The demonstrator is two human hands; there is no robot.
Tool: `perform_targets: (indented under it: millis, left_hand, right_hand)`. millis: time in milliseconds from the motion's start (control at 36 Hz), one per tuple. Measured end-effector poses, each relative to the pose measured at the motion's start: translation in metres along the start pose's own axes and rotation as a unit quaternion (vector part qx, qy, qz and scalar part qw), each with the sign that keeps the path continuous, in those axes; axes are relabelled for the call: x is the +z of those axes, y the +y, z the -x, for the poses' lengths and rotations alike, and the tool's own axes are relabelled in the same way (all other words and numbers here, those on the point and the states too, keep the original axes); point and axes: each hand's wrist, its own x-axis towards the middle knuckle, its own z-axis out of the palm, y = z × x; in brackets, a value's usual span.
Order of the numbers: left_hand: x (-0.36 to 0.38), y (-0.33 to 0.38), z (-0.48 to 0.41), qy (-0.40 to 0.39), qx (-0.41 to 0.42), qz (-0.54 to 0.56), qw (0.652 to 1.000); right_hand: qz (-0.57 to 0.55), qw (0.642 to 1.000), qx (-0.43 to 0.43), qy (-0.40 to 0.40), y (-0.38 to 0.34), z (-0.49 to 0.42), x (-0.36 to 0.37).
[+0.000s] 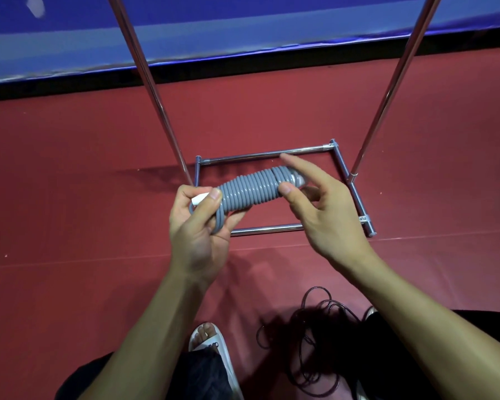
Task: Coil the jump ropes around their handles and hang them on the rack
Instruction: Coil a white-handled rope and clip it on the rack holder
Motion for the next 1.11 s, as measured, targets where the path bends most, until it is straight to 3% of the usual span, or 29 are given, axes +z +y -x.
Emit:
perform_targets:
  millis: [139,500,611,806,1111]
  left_hand:
    - [0.003,-0.001,-0.003,-0.002,0.001,0.004,1.0]
    - [0.002,0.009,-0.001,-0.018,0.015,0.003,1.0]
    - [0.009,0.007,0.002,-0.015,0.012,-0.006,1.0]
    - [0.025,-0.004,0.007,0.012,-0.004,0.03,0.999]
    - [0.037,-0.004,0.01,0.048,0.014,-0.041,0.998]
  right_hand:
    - [-0.001,0.999,0.015,0.034,-0.003,0.002,0.004]
    - [-0.044,0.998,0.008,-0.034,-0.009,0.002,-0.002]
    - [-0.094,0.993,0.064,0.029,-0.005,0.003,0.003]
    - [-0.24,0.947,0.186,0.106,-0.007,0.001,0.013]
    - [-0.137,0.965,0.168,0.145,0.001,-0.004,0.002]
